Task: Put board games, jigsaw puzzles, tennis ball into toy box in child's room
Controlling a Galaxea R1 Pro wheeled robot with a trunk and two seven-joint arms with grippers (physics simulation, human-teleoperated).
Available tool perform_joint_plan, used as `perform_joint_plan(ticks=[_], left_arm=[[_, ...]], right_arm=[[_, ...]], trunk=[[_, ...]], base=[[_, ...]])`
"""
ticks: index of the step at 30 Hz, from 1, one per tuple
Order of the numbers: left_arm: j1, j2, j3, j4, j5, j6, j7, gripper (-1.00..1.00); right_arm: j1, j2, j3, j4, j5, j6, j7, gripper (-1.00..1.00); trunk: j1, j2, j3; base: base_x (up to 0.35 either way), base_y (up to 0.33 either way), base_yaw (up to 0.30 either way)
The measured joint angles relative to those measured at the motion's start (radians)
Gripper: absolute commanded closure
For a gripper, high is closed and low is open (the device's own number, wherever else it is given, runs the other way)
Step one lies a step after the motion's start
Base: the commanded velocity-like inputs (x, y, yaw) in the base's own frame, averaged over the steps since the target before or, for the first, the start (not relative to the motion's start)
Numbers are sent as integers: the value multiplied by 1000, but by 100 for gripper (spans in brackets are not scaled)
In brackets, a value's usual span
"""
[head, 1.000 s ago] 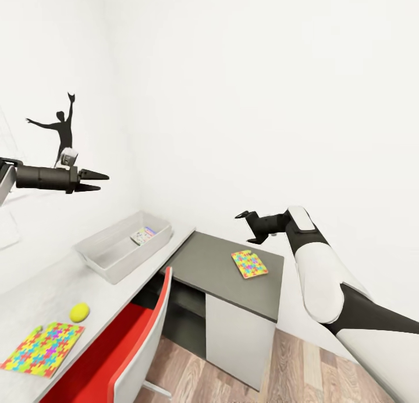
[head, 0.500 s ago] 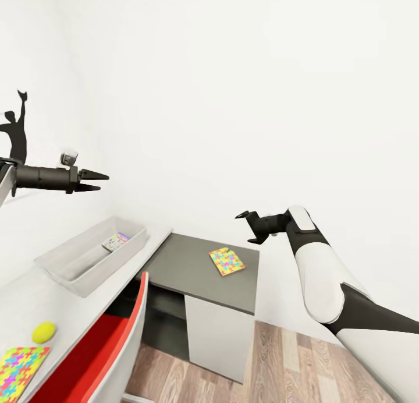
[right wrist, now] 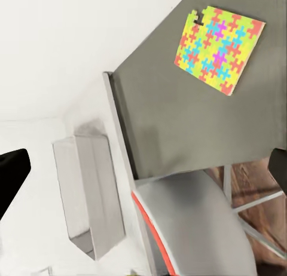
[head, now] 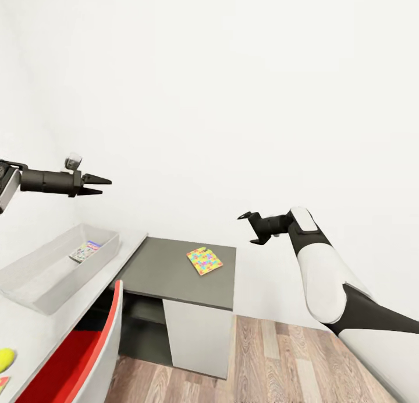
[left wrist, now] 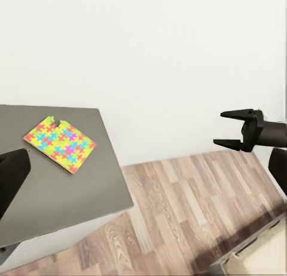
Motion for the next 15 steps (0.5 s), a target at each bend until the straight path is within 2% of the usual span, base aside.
perform_joint_plan(ticks=[11,15], left_arm=[[24,-11,-1,0,0,-4,8,-100],[36,-21,-1,0,-1,-4,9,-100]], right_arm=[[73,-4,4,-1,9,16,-2,-100],[111,-4,4,-1,25,17,-2,-100]], trunk=[[0,0,0],[0,0,0]], base=[[0,0,-286],[0,0,-286]])
